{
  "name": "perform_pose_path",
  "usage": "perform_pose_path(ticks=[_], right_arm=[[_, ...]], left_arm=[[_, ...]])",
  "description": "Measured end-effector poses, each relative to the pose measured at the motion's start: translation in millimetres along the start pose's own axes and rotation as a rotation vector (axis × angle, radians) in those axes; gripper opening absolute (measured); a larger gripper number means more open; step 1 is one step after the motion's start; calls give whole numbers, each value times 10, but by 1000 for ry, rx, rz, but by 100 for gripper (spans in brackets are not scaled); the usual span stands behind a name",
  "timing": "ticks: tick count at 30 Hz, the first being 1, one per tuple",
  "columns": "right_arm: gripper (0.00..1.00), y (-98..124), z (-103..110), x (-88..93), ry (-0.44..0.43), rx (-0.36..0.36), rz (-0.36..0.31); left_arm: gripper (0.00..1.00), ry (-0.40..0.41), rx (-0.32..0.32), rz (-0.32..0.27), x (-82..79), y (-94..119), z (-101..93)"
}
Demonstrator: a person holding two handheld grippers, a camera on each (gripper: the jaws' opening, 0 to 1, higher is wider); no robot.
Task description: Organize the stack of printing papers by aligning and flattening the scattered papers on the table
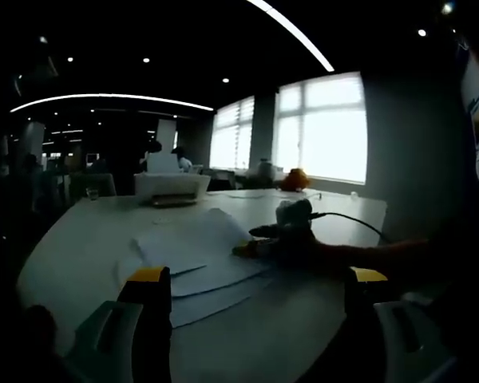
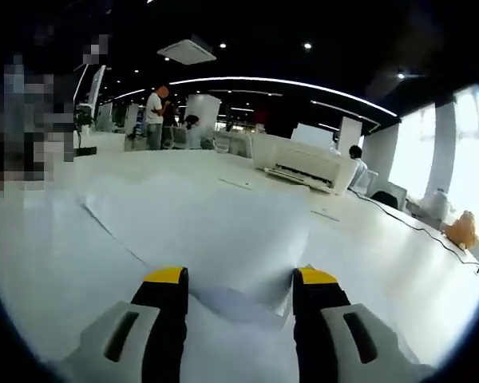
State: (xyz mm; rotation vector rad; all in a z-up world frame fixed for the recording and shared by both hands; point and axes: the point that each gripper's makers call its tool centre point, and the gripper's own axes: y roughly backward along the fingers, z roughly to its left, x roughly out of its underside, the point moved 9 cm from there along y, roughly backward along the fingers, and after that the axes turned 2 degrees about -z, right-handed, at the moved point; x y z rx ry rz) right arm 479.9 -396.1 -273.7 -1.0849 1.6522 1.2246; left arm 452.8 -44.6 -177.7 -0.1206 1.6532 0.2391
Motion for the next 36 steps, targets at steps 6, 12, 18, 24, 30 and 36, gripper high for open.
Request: perform_pose_path(ticks=[6,12,18,24,30,36], right_arm=[[40,14,24,-9,51,-1,-10],[38,5,22,-7,40,-16,-9],[35,7,41,-8,61,-18,-12],[29,-6,52,-11,65,-49,-9],[27,-2,50,-6,45,-57,-2],[21,-2,80,-12,77,-81,-4]], left_arm=[[92,-3,12,1,12,-30,-11],[92,-10,36,19,50,-78,-53],[92,-7,47,11,41,-94,-106],[92,0,60,8,49,-117,-136],[92,4,62,7,63,-112,-148],[91,2,58,6,32,-87,-126]])
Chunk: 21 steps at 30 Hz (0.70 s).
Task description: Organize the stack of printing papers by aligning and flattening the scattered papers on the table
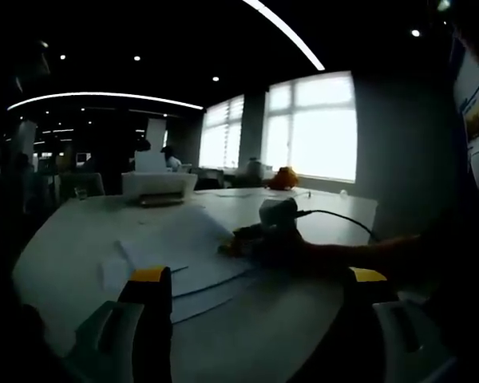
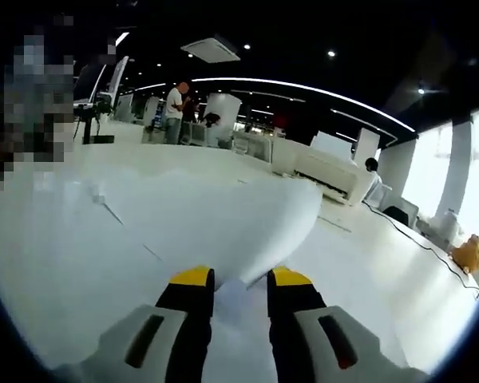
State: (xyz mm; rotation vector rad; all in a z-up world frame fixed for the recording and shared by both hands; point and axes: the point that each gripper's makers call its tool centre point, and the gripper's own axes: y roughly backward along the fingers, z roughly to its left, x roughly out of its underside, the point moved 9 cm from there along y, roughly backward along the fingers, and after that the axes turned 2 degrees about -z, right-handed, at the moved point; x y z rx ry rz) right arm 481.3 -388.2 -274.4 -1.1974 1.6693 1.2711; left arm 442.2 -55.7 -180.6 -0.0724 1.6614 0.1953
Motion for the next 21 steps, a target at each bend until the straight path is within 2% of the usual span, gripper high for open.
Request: perform_pose_path(ticks=[4,10,16,17,19,21], right_arm=[[19,4,18,-5,13,-7,0],[14,2,32,1,-46,-30,10],[11,2,63,-8,-26,-33,13],[9,3,75,-15,-4,-32,15],[6,7,138,-57,132,-15,21],[5,-9,164,-68,191,0,19]], left_arm=[[91,-6,-1,-3,-29,1,7],[91,-8,1,-3,-19,-20,-9],[91,-4,1,5,2,-26,-23],[91,-5,0,6,4,-23,-23],[91,-6,-2,6,6,-16,-22],[91,-4,-5,4,6,-10,-13]])
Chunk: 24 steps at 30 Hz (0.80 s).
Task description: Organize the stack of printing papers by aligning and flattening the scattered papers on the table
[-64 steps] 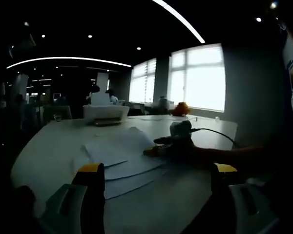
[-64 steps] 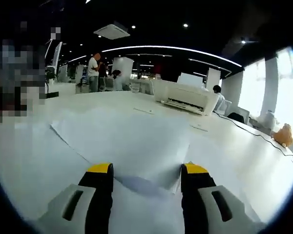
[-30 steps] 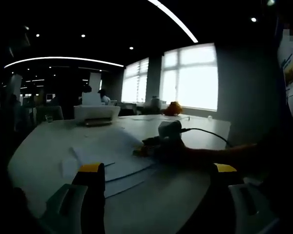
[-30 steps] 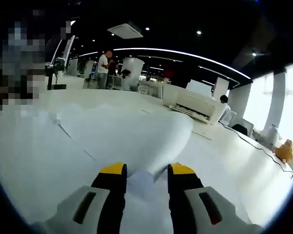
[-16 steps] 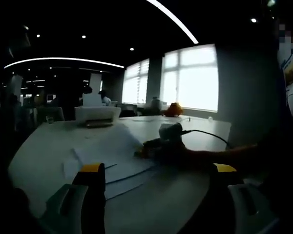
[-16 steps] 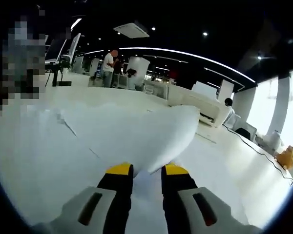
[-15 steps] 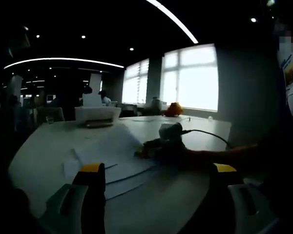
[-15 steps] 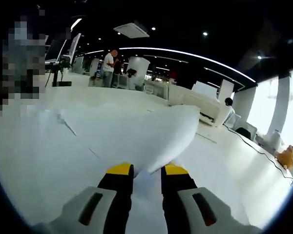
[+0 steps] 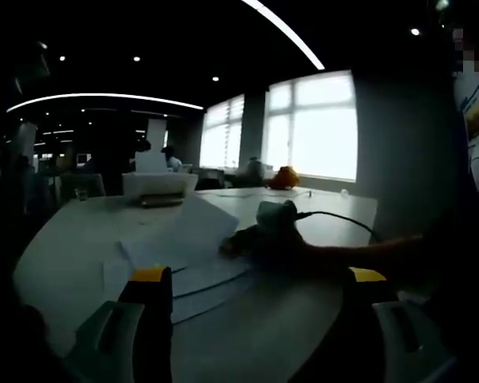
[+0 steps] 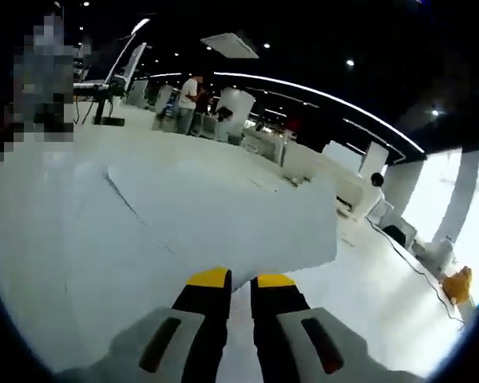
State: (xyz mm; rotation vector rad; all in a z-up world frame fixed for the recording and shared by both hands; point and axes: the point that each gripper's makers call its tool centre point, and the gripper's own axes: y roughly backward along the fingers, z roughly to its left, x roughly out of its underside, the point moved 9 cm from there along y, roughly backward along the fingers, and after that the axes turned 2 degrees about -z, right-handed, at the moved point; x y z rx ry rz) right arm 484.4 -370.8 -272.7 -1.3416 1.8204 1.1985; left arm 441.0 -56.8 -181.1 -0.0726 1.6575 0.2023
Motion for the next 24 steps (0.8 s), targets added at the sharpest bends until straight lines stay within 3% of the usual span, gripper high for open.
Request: perform_pose_path(ticks=[3,11,24], right_arm=[[3,-29,30,-17,75,10,-1],[3,-14,-20,12,-46,-22,-7],[1,-5,0,29,-104,-36,-7]], left_arm=[[90,5,-5,-5,2,12,21],[90,18,-3,-8,32,27,37],[91,19,-9,-9,1,27,74]])
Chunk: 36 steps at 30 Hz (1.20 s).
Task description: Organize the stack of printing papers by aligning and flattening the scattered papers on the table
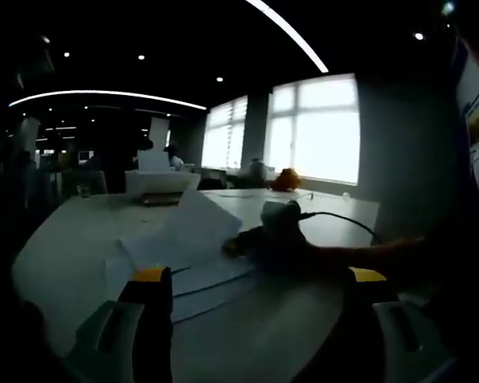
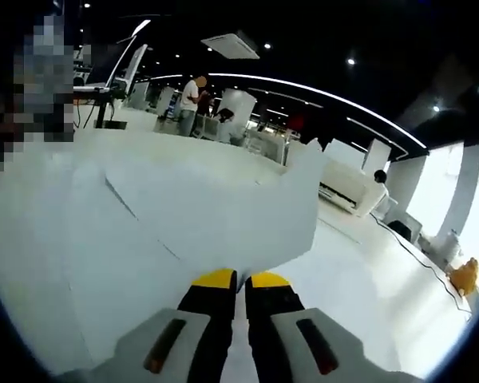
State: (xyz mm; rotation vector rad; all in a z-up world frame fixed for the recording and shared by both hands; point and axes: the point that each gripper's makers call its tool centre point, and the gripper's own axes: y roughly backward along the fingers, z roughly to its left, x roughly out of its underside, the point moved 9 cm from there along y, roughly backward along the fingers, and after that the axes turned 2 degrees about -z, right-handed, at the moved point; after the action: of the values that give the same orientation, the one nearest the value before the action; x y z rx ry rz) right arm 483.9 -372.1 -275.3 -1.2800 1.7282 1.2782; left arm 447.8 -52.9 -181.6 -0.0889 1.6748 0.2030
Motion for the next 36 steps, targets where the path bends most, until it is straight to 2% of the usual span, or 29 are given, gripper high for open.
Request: perform_pose_path(ticks=[6,11,17,19,23,30,36], right_arm=[[0,13,-16,7,-46,-9,-5],[0,57,-50,-2,-94,0,-32],[0,112,-117,0,-197,0,-76],[0,108,-118,12,-206,-7,-72],[0,122,-107,2,-210,-14,-84],[0,125,-133,1,-226,-35,-105],[0,197,-159,-63,-240,-40,-155]], left_arm=[[93,-19,-1,1,-57,-13,-17],[94,-18,-7,-21,-80,16,-18],[95,-25,-27,-36,-117,93,13],[96,-28,-31,-43,-126,107,25],[97,-84,-22,-34,-115,114,-18],[97,-103,-16,-52,-144,124,16],[97,-90,-34,-74,-174,128,88]])
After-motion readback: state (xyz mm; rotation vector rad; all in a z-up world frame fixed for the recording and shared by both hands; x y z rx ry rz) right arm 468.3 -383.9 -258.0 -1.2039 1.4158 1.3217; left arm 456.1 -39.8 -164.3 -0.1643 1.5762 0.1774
